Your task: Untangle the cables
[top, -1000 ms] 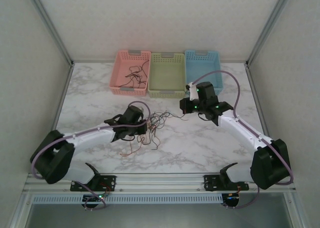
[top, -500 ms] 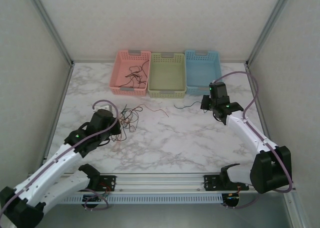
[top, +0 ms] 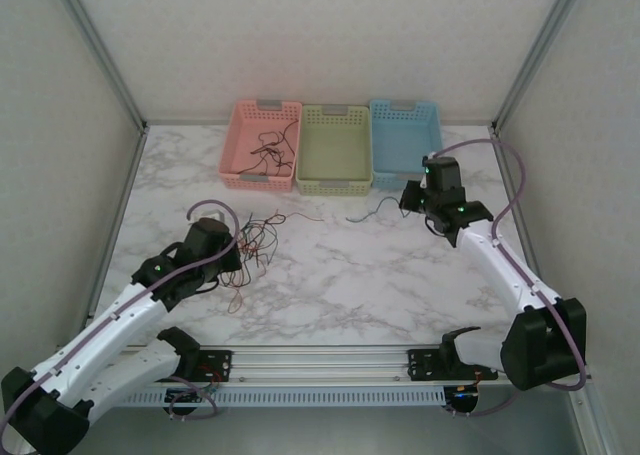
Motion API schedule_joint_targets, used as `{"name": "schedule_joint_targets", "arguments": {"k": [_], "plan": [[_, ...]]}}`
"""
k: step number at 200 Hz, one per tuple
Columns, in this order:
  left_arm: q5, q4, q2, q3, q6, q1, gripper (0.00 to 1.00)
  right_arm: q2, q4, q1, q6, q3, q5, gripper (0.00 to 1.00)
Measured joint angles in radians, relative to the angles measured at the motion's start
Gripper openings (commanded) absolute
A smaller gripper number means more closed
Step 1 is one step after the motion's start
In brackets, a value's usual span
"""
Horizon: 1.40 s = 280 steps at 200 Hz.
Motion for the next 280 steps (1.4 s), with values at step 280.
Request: {"name": "schedule_joint_targets", "arguments": {"k": [280], "plan": [[0.053, 0.065, 0.061, -0.041, 0.0, 0.001, 0.0, 1.347, -0.4, 0.138, 0.0, 1.492, -0.014, 0.0]]}}
